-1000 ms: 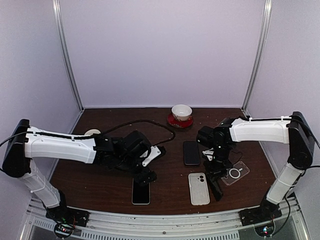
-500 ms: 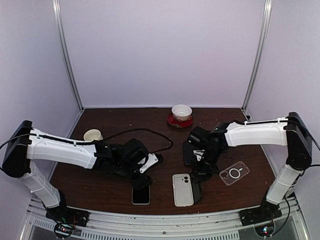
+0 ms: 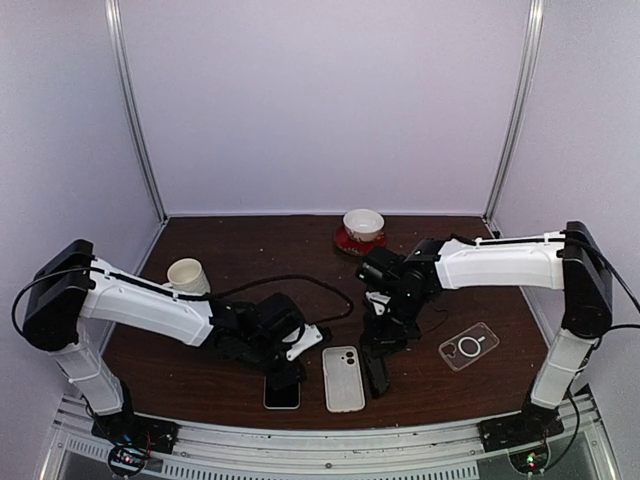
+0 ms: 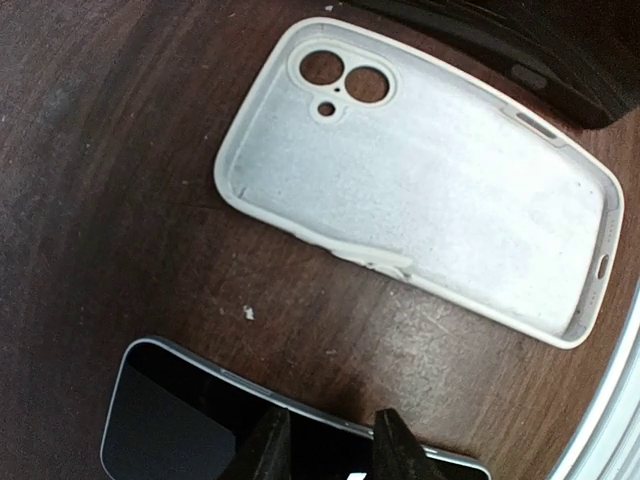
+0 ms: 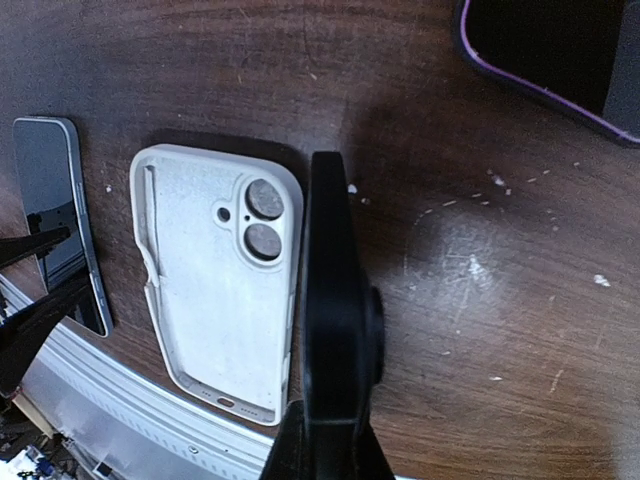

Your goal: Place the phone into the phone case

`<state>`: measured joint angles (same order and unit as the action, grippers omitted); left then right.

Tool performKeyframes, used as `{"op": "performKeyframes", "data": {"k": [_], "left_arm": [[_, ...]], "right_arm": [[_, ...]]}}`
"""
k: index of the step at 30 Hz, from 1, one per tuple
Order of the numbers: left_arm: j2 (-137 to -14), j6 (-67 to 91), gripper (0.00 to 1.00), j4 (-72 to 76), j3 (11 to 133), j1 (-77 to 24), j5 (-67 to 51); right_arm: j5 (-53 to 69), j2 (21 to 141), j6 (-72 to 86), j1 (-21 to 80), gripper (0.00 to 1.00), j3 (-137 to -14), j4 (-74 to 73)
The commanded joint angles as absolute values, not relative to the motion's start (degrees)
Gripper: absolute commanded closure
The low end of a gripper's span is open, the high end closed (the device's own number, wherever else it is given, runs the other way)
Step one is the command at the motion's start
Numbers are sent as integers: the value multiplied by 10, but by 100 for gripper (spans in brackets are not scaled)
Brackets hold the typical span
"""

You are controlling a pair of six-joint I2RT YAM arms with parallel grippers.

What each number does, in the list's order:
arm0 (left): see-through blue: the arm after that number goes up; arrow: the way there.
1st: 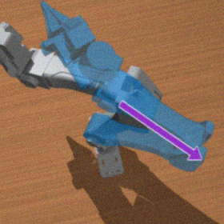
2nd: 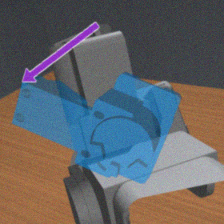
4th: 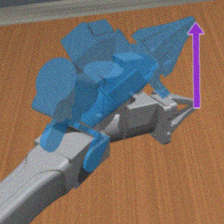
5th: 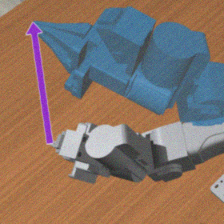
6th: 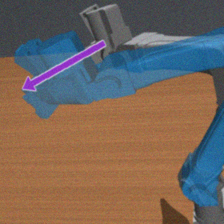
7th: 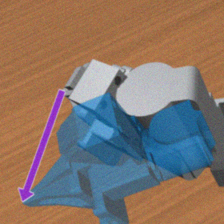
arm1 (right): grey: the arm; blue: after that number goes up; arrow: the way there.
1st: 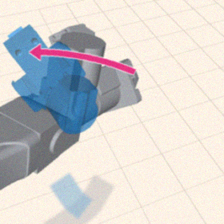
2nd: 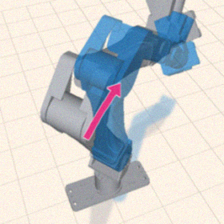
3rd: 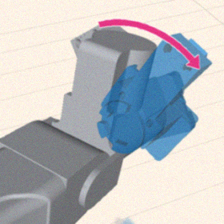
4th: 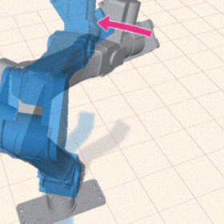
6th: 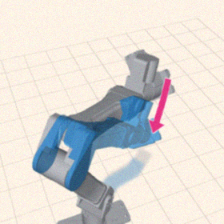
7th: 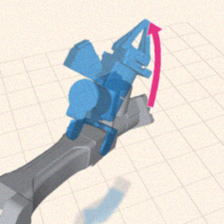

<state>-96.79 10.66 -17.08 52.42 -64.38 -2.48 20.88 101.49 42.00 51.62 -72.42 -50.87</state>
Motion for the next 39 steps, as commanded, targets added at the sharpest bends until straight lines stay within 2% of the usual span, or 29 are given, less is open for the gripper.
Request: {"op": "performKeyframes", "data": {"k": [1,4,6,12,14,17,21,24,27,29,31,33,34,39], "left_arm": [[-931,122,68,-117,511,-642,-11],[-854,118,66,-51,465,-642,-9],[-798,94,61,-8,440,-642,-28],[-633,70,25,173,359,-641,-136],[-601,78,17,206,348,-641,-149],[-583,84,14,206,369,-641,-182],[-599,106,14,181,418,-641,-234],[-608,129,20,182,434,-641,-200],[-596,129,36,206,427,-641,-179],[-593,123,40,206,424,-641,-174],[-596,118,51,198,424,-641,-172],[-603,120,70,196,425,-641,-184],[-607,122,75,197,428,-642,-197],[-625,128,92,218,435,-642,-253]], "right_arm": [[140,941,329,517,100,-741,-534],[122,882,271,517,100,-741,-499],[135,838,230,518,100,-733,-437],[261,712,118,528,100,-664,-144],[310,689,104,532,100,-636,-39],[378,681,114,533,100,-610,81],[440,703,127,540,100,-632,107],[453,713,126,552,100,-635,119],[465,713,125,555,100,-631,123],[476,714,128,556,100,-628,131],[485,719,132,556,100,-633,128],[486,722,136,556,100,-635,128],[486,724,137,556,100,-636,128],[481,728,134,556,100,-639,121]]}}
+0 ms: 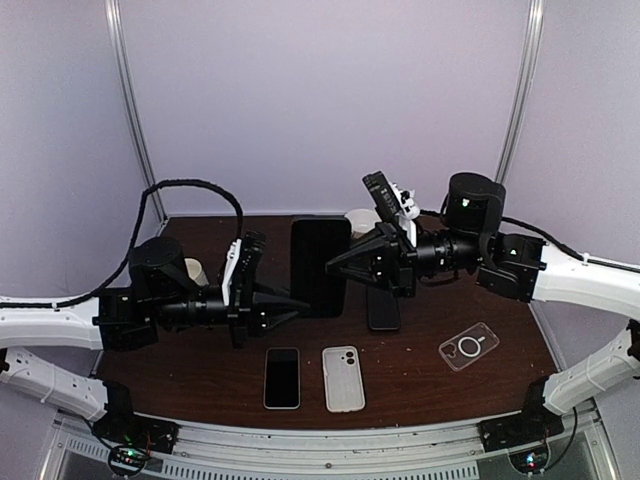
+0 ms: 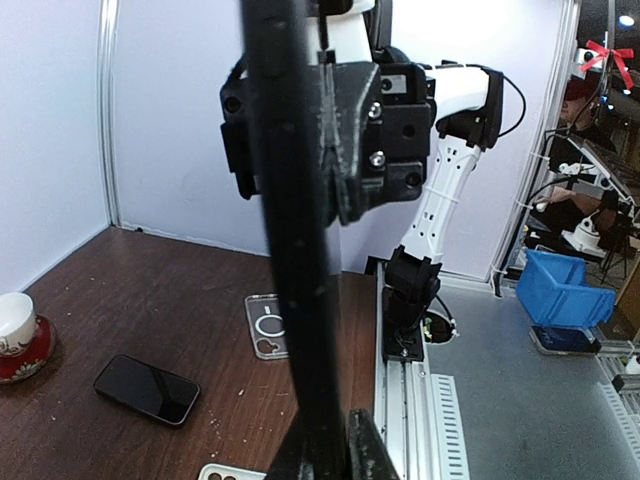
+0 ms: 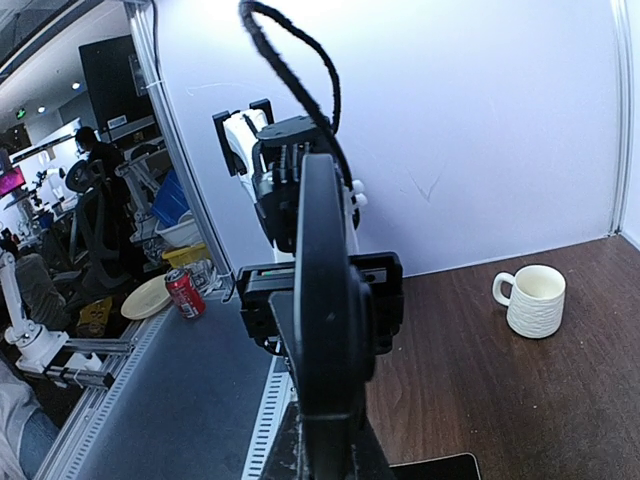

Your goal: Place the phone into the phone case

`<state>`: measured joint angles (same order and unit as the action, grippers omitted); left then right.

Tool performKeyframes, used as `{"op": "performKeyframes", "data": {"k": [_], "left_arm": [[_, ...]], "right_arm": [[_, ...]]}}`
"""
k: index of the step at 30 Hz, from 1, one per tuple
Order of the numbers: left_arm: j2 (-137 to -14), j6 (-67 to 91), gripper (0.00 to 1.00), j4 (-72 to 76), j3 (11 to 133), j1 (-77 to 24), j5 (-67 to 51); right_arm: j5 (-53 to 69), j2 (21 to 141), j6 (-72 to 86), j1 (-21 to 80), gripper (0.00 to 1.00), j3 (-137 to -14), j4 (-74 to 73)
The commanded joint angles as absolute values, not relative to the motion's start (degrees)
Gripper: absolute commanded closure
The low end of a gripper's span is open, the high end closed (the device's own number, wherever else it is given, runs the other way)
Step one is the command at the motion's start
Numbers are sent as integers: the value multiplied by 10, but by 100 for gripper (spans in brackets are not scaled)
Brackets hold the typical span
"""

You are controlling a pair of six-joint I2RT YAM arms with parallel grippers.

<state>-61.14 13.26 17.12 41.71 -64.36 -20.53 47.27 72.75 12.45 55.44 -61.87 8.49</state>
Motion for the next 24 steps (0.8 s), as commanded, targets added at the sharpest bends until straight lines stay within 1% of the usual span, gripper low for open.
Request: {"op": "performKeyframes", "data": {"k": [1,4,6,7,8,9,10,11,12,14,17,20,24], "left_arm": [[-626,131,93,228,432,-642,-262],[-629,137,100,245,425,-645,-266],[-630,135,100,240,424,-646,-250],[-629,133,100,233,424,-647,-238],[-629,130,100,225,424,-648,-222],[-628,126,100,215,425,-648,-200],[-627,121,100,202,427,-649,-173],[-627,115,100,190,427,-651,-135],[-627,107,100,180,428,-653,-100],[-627,92,100,173,426,-659,-41],[-634,88,100,179,420,-660,31],[-642,90,100,185,416,-662,62],[-657,101,100,198,409,-664,86]], "right_arm": [[480,728,132,556,100,-640,117],[479,731,128,556,100,-643,102],[472,732,123,556,100,-645,87],[455,731,122,556,94,-645,78],[437,729,122,556,76,-646,62],[377,726,123,556,60,-647,43],[319,724,126,556,51,-650,16],[258,721,134,557,44,-655,-15],[199,718,144,559,32,-660,-43],[87,708,169,575,14,-654,-56],[8,713,176,630,1,-635,-21],[-99,738,202,663,0,-659,-57],[-129,772,262,675,0,-664,-18]]}}
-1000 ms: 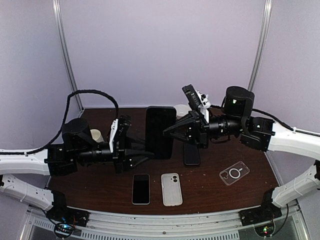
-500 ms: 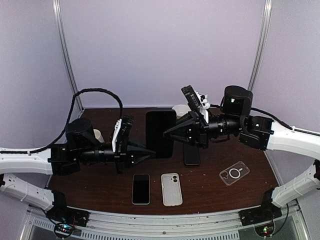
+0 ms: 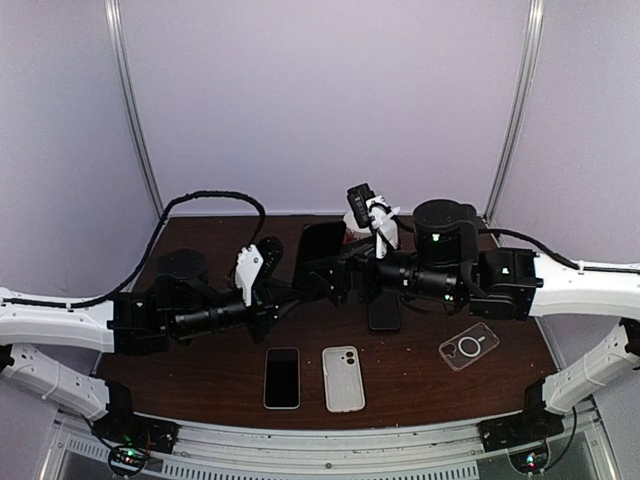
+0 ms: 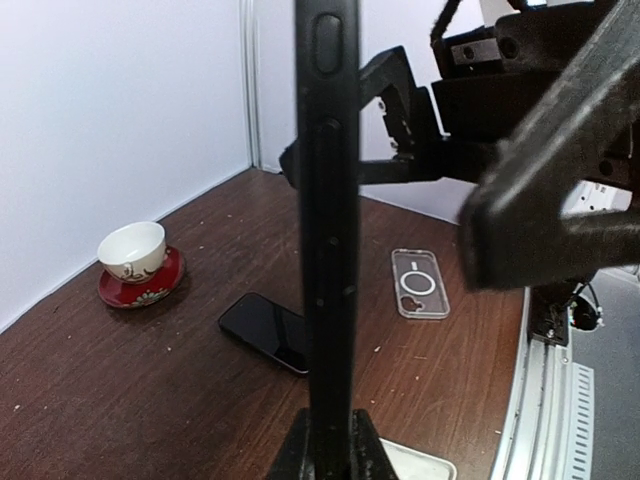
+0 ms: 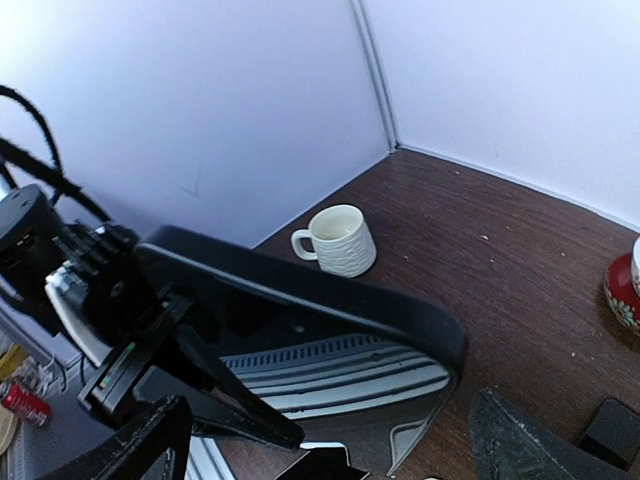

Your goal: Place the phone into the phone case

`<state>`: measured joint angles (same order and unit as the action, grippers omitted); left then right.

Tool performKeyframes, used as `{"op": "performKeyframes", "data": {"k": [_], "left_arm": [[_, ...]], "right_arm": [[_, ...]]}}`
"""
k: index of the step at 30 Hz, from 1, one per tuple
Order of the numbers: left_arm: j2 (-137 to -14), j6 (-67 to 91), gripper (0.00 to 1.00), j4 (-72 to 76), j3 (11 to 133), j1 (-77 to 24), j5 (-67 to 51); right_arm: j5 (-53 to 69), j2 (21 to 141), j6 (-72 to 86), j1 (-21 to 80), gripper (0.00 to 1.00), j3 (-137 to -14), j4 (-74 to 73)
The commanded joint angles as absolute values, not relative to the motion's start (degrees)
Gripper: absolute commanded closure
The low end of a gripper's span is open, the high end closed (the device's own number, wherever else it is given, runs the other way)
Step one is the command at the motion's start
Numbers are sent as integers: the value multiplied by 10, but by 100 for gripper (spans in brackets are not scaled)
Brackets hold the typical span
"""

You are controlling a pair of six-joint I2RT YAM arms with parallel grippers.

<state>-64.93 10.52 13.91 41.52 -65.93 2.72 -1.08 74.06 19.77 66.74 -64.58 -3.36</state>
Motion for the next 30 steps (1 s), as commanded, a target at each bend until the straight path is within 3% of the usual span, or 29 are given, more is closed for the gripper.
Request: {"op": "performKeyframes", "data": {"k": [1,14,20,26,28,30], "left_arm": [[-660,104,100,202,408,-664,89],[-667,107,100,203,404,-664,96],[-667,107,100,201,401,-664,101],[-672,106,100,203,399,-664,104],[-672,106,100,207,398,-664,103],[-673,106,100,210,398,-664,102]], "right_arm": [[-132,781,265,678,0,-672,-16],[-163,855,293,685,0,-735,-29],[-205,858,329,686,14,-731,-37],[-206,878,334,686,18,-756,-68],[-203,882,336,686,17,-759,-72],[-197,886,337,686,10,-765,-77]]}}
